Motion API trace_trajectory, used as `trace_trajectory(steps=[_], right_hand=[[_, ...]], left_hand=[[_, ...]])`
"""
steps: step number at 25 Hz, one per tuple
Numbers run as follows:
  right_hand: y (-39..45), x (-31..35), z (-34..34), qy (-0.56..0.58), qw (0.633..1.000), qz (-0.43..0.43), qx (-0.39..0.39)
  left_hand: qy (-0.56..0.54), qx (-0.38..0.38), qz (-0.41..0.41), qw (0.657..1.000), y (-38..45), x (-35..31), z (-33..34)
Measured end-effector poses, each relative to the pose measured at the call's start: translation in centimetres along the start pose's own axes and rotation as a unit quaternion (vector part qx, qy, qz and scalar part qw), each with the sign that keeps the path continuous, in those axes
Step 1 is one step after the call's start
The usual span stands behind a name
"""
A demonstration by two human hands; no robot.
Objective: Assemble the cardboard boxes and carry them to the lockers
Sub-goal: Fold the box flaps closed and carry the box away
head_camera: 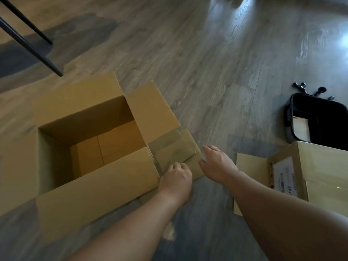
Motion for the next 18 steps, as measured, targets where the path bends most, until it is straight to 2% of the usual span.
trace_trajectory(steps=[4, 6, 10, 13, 15, 18], right_hand=[[1.3, 0.6, 2.1, 0.006, 0.999, 0.001, 0.041], [2.0, 1.1, 3.2, 0.006, 0.998, 0.003, 0.066], [3.0, 2.4, 6.2, -0.017, 0.990, 0.009, 0.139], [3.8, 2.7, 7.7, -0.021, 0.985, 0.033, 0.169], [3.9, 2.4, 8.1, -0.018, 0.982, 0.045, 0.185], [4.0, 1.9, 8.5, -0.021, 0.983, 0.034, 0.179]], left_hand=[[-0.101, 0.004, -0.151, 0.983, 1.2, 3.6, 3.7], [-0.188, 0.018, -0.249, 0.950, 0.8, 5.5, 4.5], [-0.261, 0.034, -0.353, 0.898, -1.5, 10.5, 6.3], [-0.219, 0.034, -0.376, 0.900, -2.5, 13.1, 6.7], [-0.244, 0.049, -0.376, 0.893, -3.0, 13.4, 6.4], [-0.297, 0.134, -0.355, 0.876, -2.9, 12.3, 6.4]])
Point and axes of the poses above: each hand's wrist, its own y-axis towards the middle knuckle, its own z-axis out of the palm, x = y × z, the point moved 8 cm from there along y, towards the middle knuckle, and after that the axes turned 5 degrees about -y, right-handed, at the moved point
